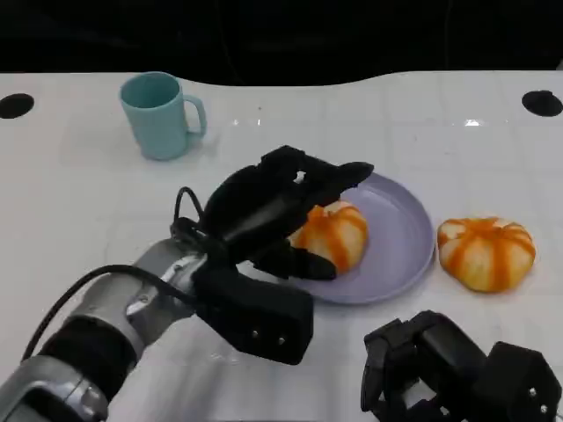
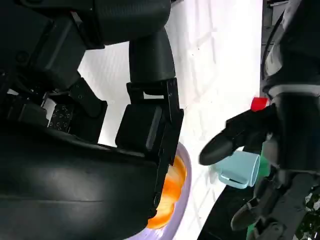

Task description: Grasp the bread from the table and place it into the plate.

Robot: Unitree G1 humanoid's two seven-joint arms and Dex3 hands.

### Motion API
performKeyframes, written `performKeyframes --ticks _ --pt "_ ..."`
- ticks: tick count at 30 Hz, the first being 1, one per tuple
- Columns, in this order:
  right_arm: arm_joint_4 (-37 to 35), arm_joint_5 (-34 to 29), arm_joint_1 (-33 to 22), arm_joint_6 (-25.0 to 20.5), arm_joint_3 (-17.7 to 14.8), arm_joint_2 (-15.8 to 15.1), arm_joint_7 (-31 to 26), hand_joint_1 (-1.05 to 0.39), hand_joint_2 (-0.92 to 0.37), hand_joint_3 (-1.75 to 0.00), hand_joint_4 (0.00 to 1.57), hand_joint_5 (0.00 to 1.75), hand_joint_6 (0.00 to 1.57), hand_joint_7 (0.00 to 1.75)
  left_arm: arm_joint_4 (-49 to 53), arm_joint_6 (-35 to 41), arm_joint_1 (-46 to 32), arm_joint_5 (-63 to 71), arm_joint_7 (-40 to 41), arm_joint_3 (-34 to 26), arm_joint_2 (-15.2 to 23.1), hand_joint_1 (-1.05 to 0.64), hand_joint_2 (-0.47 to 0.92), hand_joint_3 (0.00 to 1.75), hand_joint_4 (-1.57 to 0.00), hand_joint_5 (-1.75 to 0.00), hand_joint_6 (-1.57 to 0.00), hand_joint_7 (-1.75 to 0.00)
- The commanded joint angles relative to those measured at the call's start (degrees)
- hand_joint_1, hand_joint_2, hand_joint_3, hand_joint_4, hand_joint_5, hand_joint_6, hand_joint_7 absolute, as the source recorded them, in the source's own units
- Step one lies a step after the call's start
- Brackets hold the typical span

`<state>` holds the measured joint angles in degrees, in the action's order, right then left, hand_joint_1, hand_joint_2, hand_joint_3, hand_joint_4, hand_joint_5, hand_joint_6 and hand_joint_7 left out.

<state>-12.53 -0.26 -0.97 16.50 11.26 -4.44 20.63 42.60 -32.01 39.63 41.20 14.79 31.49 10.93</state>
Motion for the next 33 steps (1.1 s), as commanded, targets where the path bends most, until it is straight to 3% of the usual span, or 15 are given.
performKeyframes --ticks 1,6,13,15,16,19,22,26,33 --pt "-0.33 0.43 -0.44 0.49 -0.44 -0.59 0.12 -1.05 -0.12 -1.36 1.54 1.30 1.57 1.05 -3.58 -3.60 -3.60 -3.14 -0.57 -2.70 2.85 -0.75 0.92 0.27 -0.18 -0.92 -0.40 -0.11" --pt "-0.43 0.01 -0.37 1.13 -0.33 -0.75 -0.01 -1.05 -0.13 -1.35 1.54 1.30 1.57 1.05 -6.85 -7.55 -7.43 -4.89 -0.29 -5.01 5.10 -0.66 0.92 0.25 -0.31 -0.99 -0.51 -0.15" --pt "-0.60 0.23 -0.34 0.64 -0.37 -0.64 0.04 -1.05 -0.14 -1.34 1.55 1.29 1.57 1.05 -8.12 -14.30 -13.27 -11.48 -1.39 -9.40 5.12 -0.61 0.92 0.18 -0.53 -1.10 -0.72 -0.24" --pt "-0.55 0.27 -0.32 0.72 -0.35 -0.66 0.11 -1.05 -0.14 -1.34 1.55 1.29 1.57 1.05 -8.97 -15.15 -15.37 -15.01 -3.47 -10.55 4.78 -0.61 0.92 0.19 -0.53 -1.24 -0.65 -0.53" --pt "-0.54 0.36 -0.29 0.64 -0.36 -0.63 0.16 -1.05 -0.13 -1.34 1.55 1.29 1.57 1.06 -9.52 -15.47 -16.57 -17.58 -5.06 -11.11 4.47 -0.60 0.92 0.18 -0.52 -1.39 -0.57 -0.83" --pt "-0.51 0.54 -0.18 0.47 -0.38 -0.53 0.24 -1.05 -0.14 -1.34 1.56 1.29 1.57 1.07 -11.80 -15.88 -20.59 -27.47 -11.40 -12.43 3.14 -0.60 0.92 0.18 -0.52 -1.67 -0.44 -1.37" --pt "-0.09 0.68 -0.37 -0.14 -0.38 -0.57 0.28 -1.05 -0.13 -1.35 1.56 1.29 1.57 1.08 -14.14 -14.71 -23.89 -36.43 -17.95 -13.43 1.48 -0.63 0.92 0.21 -0.58 -1.74 -0.42 -1.62" --pt "-0.31 0.69 -0.17 -0.32 -0.45 -0.67 0.44 -1.05 -0.14 -1.34 1.56 1.29 1.57 1.07 -18.00 -10.44 -28.22 -46.57 -26.99 -14.64 0.15 -0.64 0.92 0.27 -0.67 -1.75 -0.43 -1.74" --pt "0.21 0.79 -0.58 -0.68 -0.36 -0.55 0.47 -1.05 -0.12 -1.34 1.55 1.29 1.57 1.06 -23.93 0.10 -34.07 -57.98 -39.00 -17.44 -1.15 -0.64 0.92 0.32 -0.70 -1.75 -0.48 -1.75"
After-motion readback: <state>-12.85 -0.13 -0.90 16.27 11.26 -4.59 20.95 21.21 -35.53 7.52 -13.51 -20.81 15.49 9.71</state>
